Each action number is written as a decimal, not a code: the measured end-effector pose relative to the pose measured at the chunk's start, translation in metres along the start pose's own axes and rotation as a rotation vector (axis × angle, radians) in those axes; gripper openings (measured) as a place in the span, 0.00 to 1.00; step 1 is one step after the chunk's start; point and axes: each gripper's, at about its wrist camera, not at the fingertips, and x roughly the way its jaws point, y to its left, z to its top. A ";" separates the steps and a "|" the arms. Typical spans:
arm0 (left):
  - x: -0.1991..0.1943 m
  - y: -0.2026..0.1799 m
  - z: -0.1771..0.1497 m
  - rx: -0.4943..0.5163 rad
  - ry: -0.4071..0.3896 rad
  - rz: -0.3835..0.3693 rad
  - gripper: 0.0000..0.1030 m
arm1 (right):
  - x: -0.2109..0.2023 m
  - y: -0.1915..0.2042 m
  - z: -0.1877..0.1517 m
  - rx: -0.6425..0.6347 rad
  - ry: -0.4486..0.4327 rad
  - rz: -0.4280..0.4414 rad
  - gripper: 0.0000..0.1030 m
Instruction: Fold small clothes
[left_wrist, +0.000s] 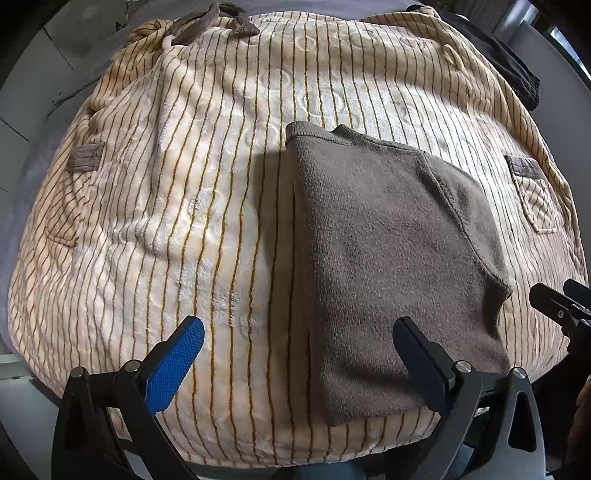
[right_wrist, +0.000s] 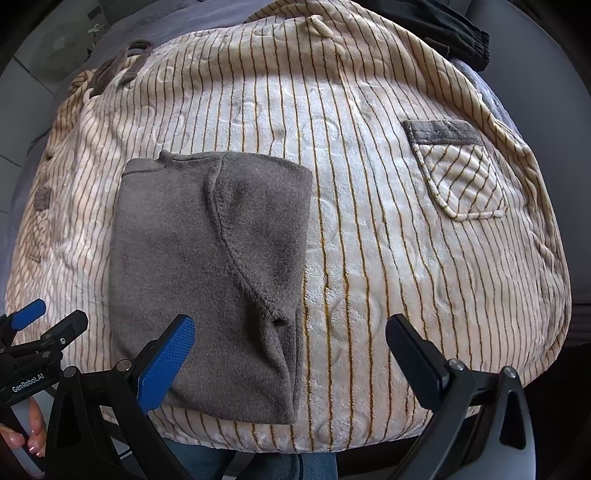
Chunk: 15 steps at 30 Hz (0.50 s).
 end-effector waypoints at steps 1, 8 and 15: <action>0.000 0.000 0.000 0.001 0.000 0.000 0.99 | 0.000 0.000 0.000 0.002 0.000 0.000 1.00; 0.001 0.001 0.001 -0.004 0.003 -0.003 0.99 | 0.002 0.001 -0.001 0.003 0.004 -0.001 1.00; 0.001 0.004 0.003 -0.007 0.005 -0.005 0.99 | 0.004 0.003 0.002 -0.004 0.009 -0.005 1.00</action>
